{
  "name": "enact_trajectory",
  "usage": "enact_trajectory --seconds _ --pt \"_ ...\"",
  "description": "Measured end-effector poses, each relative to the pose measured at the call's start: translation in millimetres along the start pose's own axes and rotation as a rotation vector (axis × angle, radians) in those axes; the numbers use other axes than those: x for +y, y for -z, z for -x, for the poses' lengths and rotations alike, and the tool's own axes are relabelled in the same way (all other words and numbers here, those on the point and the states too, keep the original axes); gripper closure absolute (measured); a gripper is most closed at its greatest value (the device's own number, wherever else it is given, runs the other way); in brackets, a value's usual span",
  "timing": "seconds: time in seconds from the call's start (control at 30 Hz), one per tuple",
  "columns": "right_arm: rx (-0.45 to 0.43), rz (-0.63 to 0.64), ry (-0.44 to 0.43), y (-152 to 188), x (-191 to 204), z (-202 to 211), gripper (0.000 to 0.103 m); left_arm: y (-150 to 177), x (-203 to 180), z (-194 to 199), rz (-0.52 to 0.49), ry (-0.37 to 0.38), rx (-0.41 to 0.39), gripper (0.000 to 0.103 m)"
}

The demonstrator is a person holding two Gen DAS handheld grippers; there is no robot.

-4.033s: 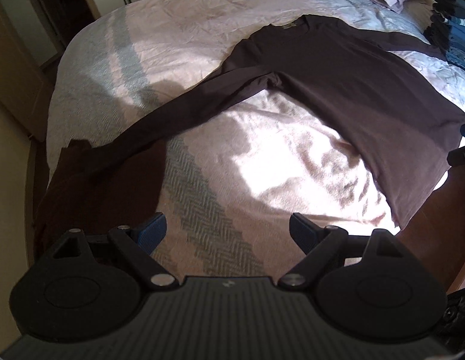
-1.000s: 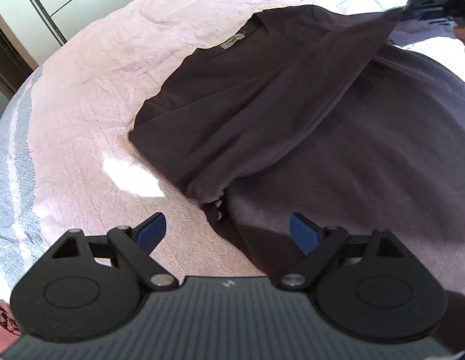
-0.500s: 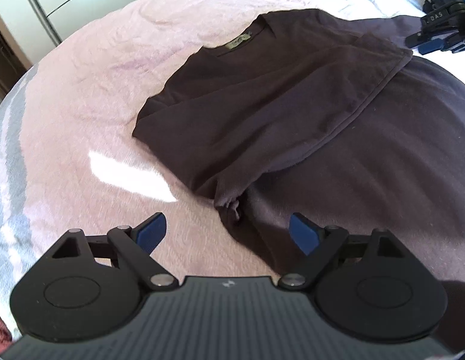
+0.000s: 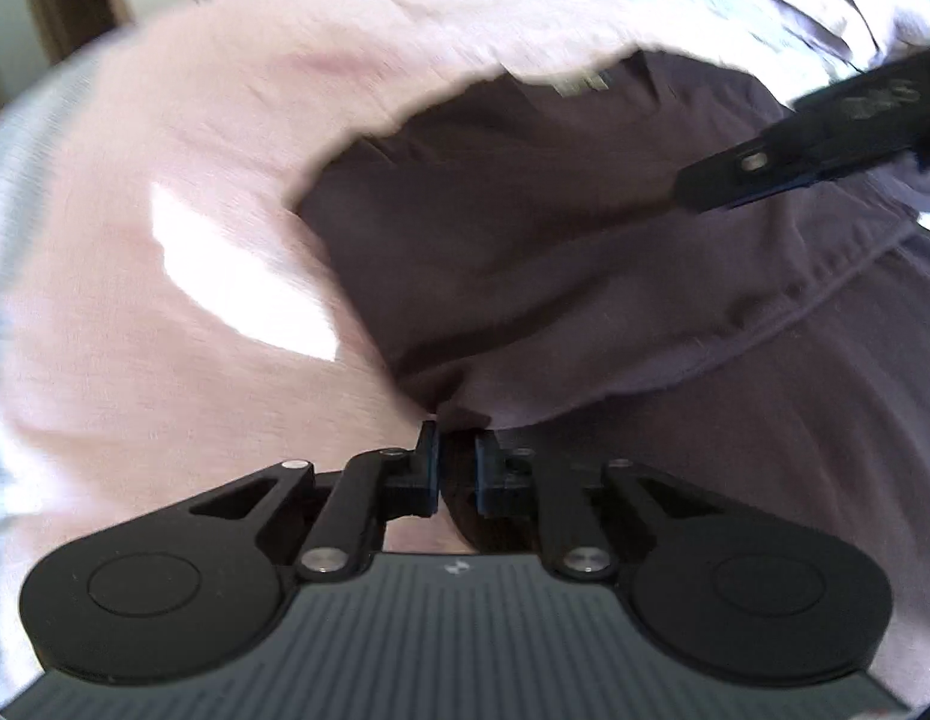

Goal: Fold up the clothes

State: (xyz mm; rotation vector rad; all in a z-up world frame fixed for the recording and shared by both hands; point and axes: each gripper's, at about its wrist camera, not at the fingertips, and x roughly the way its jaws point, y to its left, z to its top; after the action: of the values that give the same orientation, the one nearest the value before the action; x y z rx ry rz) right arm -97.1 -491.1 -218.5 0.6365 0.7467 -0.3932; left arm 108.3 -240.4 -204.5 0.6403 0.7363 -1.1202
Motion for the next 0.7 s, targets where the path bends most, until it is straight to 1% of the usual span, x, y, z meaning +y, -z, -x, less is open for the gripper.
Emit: enact_trajectory --seconds 0.07,0.17,0.23,0.33,0.4,0.47,0.5,0.57,0.67,0.7 --pt "0.038 0.090 -0.044 -6.8 15.2 -20.0 0.063 11.8 -2.7 6.7 0.035 -0.016 0.001 0.096" --pt "0.097 0.267 -0.096 -23.0 41.0 -55.0 0.063 20.0 -5.4 1.9 0.059 -0.017 0.008 0.096" --pt "0.152 0.386 -0.117 -31.3 61.2 -80.4 0.063 24.8 -7.1 -2.2 0.073 -0.017 0.013 0.097" --pt "0.246 0.516 -0.143 -37.3 89.3 -118.2 0.063 25.2 -0.2 -5.1 0.117 -0.010 0.002 0.097" --pt "0.310 0.582 -0.136 -35.8 102.7 -147.8 0.063 29.6 3.6 -4.4 0.135 -0.006 -0.011 0.096" --pt "0.299 0.644 -0.109 -34.2 109.9 -175.4 0.063 31.3 6.3 -5.0 0.145 -0.001 -0.013 0.096" --pt "0.270 0.644 -0.095 -37.4 110.8 -185.6 0.063 31.9 7.6 -5.5 0.150 0.002 -0.014 0.095" --pt "0.206 0.564 -0.091 -48.3 106.4 -198.7 0.063 33.2 10.1 -6.4 0.161 0.007 -0.014 0.092" --pt "0.110 0.443 -0.080 -53.7 103.4 -187.0 0.063 34.3 15.2 2.5 0.176 0.017 -0.002 0.085" --pt "0.074 0.406 -0.091 -52.0 101.9 -172.8 0.063 35.4 16.6 7.8 0.176 0.021 0.001 0.084"
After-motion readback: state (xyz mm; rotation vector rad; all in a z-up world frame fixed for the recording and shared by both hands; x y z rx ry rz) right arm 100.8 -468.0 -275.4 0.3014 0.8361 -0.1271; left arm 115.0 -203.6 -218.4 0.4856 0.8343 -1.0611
